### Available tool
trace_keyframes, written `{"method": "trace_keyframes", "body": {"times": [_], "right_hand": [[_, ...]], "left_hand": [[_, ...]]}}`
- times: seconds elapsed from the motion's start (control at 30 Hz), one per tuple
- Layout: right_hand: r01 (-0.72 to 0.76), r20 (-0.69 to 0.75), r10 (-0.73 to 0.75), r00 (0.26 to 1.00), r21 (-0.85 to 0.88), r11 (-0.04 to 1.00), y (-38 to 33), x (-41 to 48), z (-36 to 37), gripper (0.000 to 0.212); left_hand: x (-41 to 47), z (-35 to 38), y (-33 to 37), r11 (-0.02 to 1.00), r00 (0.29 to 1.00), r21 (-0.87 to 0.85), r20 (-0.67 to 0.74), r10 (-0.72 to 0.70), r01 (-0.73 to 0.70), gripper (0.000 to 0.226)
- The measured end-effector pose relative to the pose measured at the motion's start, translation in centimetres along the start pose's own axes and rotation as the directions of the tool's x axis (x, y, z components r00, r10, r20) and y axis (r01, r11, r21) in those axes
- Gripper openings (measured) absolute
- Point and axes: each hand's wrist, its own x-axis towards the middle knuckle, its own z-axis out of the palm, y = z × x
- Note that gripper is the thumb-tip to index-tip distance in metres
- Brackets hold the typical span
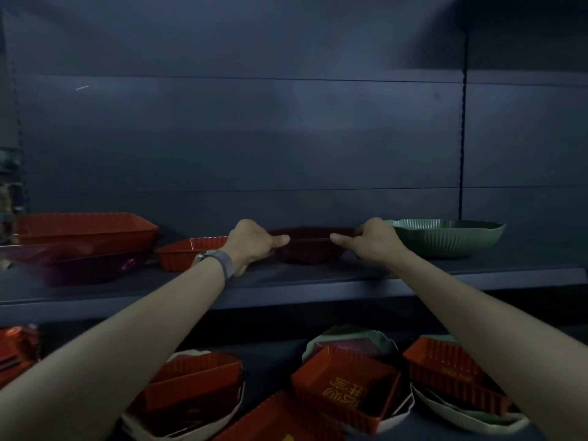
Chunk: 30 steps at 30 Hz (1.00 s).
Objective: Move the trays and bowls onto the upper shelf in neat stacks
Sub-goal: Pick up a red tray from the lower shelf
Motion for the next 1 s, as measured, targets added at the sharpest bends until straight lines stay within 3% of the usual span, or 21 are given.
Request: {"method": "trace_keyframes", "body": {"times": [0.07,0.13,0.23,0.33,0.63,0.83,1.0], "right_hand": [[0.029,-0.043,-0.032,0.999,-0.066,0.997,-0.5,-1.2,-0.7,0.054],[0.089,-0.107,-0.105,0.989,-0.144,0.986,-1.0,-2.8,-1.5,0.04],[0.205,-0.196,-0.23,0.953,-0.141,0.969,-1.7,-5.5,-2.2,0.031],[0.306,-0.223,-0.309,0.925,-0.049,0.951,-2.0,-8.5,-1.9,0.017],[0.356,-0.028,-0.356,0.934,0.148,0.923,0.4,-18.2,3.4,0.009],[0.275,0.122,-0.287,0.95,0.107,0.956,5.7,-22.6,8.3,0.01],[0.075,0.244,-0.107,0.964,0.136,0.988,10.5,-26.4,12.0,0.001]], "left_hand": [[-1.1,-0.3,0.7,0.999,1.0,-0.032,-0.018,0.006,-0.007,0.045],[-2.8,-0.7,1.3,0.996,0.998,-0.071,-0.037,0.051,-0.054,0.014],[-5.6,-1.5,1.7,0.989,0.99,-0.08,-0.075,0.12,-0.126,0.031],[-9.1,-2.1,1.6,0.975,0.973,-0.071,-0.109,0.204,-0.213,0.023],[-18.6,-0.3,-5.5,0.916,0.906,0.176,-0.169,0.388,-0.36,0.026],[-22.1,2.2,-13.5,0.946,0.976,0.264,-0.056,0.211,-0.189,0.028],[-23.3,3.4,-20.1,0.949,0.999,0.313,-0.039,-0.024,0.035,0.024]]}}
